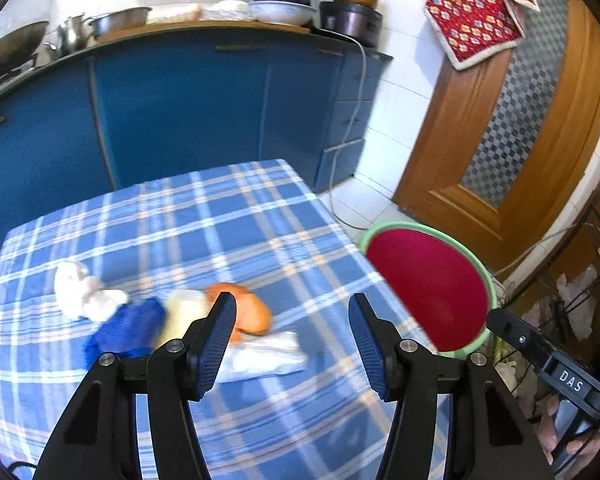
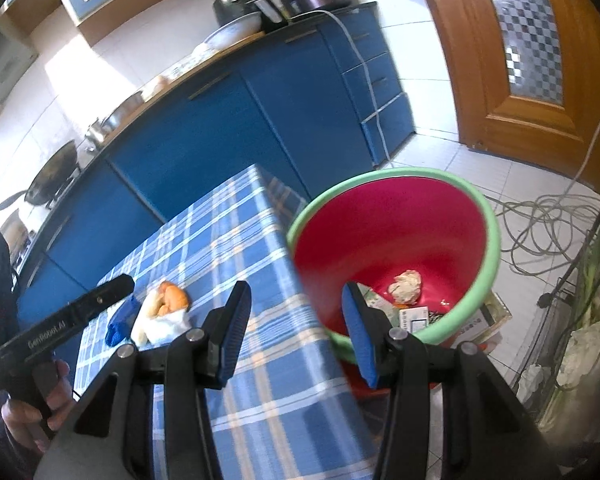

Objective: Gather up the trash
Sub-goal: 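Move both tools back over the table items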

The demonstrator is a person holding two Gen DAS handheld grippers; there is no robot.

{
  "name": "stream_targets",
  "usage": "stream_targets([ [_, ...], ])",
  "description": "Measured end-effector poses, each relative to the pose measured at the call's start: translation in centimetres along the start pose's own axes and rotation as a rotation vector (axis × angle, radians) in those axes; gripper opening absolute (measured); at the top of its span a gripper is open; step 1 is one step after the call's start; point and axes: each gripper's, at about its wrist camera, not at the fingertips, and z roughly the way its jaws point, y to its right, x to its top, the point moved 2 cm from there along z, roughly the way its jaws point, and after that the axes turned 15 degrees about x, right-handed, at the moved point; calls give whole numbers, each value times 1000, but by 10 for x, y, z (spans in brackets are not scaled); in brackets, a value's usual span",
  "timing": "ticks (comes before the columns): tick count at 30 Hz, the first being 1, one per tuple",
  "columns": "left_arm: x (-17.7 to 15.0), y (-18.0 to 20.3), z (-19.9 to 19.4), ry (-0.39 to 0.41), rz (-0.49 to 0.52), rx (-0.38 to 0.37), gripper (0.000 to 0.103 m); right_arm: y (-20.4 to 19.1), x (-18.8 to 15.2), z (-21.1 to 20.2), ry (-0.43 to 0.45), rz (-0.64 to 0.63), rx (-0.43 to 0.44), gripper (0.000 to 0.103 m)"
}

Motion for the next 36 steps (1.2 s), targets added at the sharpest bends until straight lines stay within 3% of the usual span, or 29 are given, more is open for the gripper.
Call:
stream_targets([
  [20,-4,-125,23,5,-137,231,60,-55,-14,47,-79,-72,41,52],
  [36,-12,-167,89,-97,-237,287,60,-68,-26,78,-150,-90,22,58],
])
